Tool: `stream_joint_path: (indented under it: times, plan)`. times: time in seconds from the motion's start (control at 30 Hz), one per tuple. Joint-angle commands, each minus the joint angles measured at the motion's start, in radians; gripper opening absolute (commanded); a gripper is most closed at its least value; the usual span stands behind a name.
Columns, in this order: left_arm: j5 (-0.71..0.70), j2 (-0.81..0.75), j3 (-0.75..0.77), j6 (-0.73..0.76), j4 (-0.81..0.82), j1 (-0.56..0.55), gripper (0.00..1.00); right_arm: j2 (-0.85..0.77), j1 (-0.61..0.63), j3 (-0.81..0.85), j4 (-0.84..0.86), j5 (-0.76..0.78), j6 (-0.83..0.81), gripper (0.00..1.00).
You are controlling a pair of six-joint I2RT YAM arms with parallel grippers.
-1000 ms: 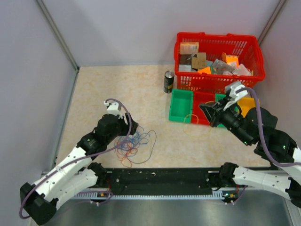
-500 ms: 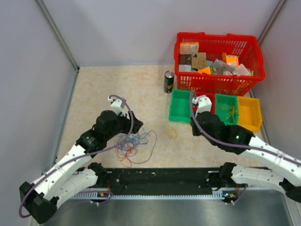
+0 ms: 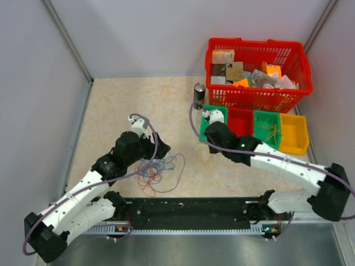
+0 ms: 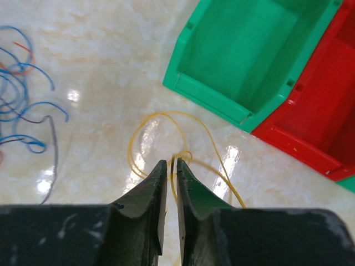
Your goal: Untangle the cables
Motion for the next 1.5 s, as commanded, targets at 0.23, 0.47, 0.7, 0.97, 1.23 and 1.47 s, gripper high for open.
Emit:
stream_joint_path:
  times: [0.23,0.47,0.7,0.97,1.23,1.47]
  plan:
    - [-0.264,-0.098,-0.068,-0.132,-0.116,0.003,0.72,0.125,-0.024,-0.079,0.038,-0.151,0.022,0.54]
    - [-0.230,-0.110,-0.082,-0.125,-0.068,0.003,0.72,0.136,-0.030,-0.119,0.117,-0.260,-0.102,0.96]
    - [-0.236,-0.130,-0.086,-0.129,-0.094,0.001,0.71,0.324,-0.084,-0.051,0.164,-0.104,0.029,0.96]
    - [-0.229,-0.151,-0.095,-0.123,-0.091,0.003,0.71,0.498,-0.027,-0.062,0.177,0.019,0.207,0.80]
    - [-0.226,-0.153,-0.092,-0.120,-0.089,0.003,0.71,0.434,0.005,-0.132,0.187,0.106,0.238,0.19]
    - [-0.223,-0.148,-0.091,-0.117,-0.077,0.003,0.71,0.066,-0.054,-0.154,0.092,0.131,0.175,0.00]
